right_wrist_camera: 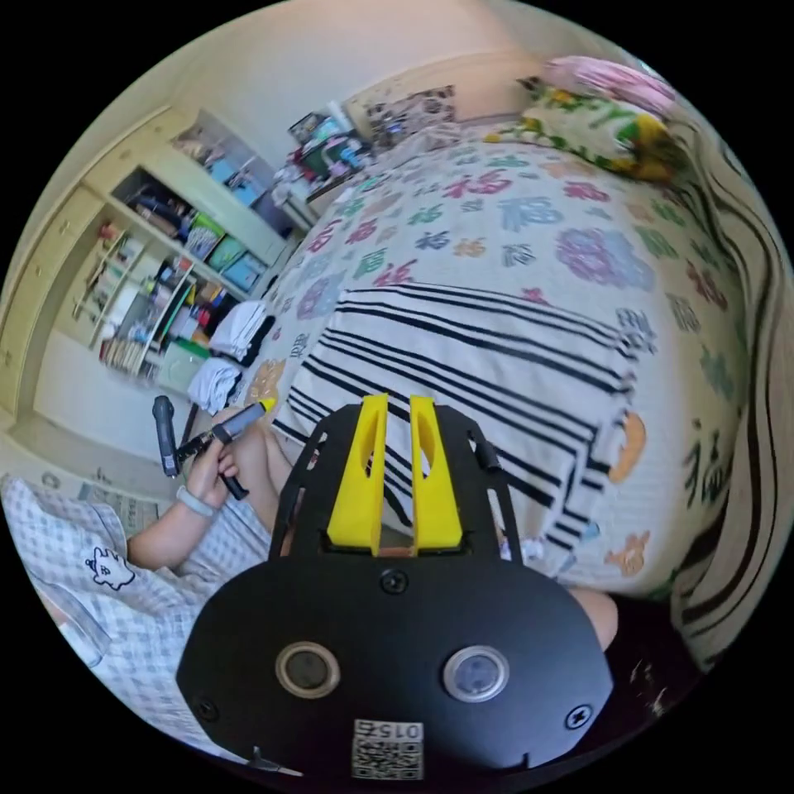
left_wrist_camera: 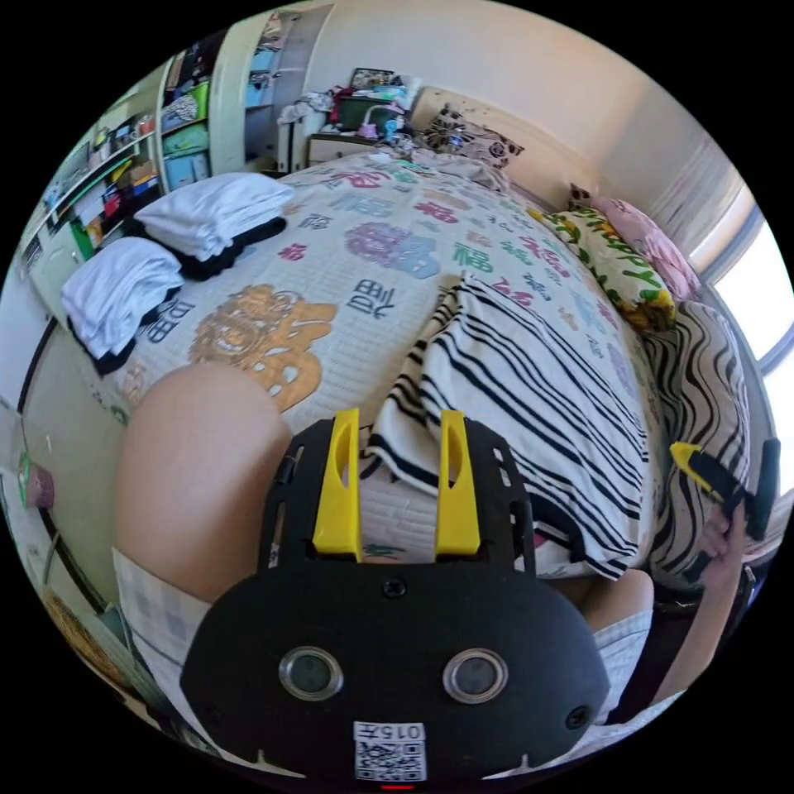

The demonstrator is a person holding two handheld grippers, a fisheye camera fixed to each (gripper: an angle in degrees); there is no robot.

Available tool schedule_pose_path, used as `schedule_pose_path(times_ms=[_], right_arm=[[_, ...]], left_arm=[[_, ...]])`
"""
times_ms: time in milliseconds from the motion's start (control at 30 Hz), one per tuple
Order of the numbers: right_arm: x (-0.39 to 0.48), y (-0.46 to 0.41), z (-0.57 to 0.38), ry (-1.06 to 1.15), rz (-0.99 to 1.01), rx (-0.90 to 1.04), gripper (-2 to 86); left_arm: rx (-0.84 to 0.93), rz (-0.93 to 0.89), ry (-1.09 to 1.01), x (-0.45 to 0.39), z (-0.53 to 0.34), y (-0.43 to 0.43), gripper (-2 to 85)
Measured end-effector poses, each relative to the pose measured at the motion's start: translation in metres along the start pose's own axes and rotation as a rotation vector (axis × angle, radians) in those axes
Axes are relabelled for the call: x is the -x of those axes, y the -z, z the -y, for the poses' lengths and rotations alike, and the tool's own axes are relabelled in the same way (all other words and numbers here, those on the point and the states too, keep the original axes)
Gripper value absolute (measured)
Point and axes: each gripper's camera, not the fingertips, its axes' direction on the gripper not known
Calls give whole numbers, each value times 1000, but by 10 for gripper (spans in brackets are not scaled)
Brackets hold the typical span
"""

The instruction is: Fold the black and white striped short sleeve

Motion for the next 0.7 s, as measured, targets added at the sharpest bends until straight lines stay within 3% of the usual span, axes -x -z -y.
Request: schedule_pose_path(times_ms=[100, 300, 567, 700], right_arm=[[65, -46, 50, 162, -12, 63, 64], [161, -160, 154, 294, -77, 193, 79], [239, -347, 275, 173, -353, 429, 112], [261, -407, 303, 105, -469, 440, 113]], left_arm=[[-9, 48, 55, 38, -8, 2, 136], [64, -97, 108, 83, 7, -6, 119], [74, -224, 141, 137, 21, 12, 12], [52, -277, 157, 158, 25, 25, -4]])
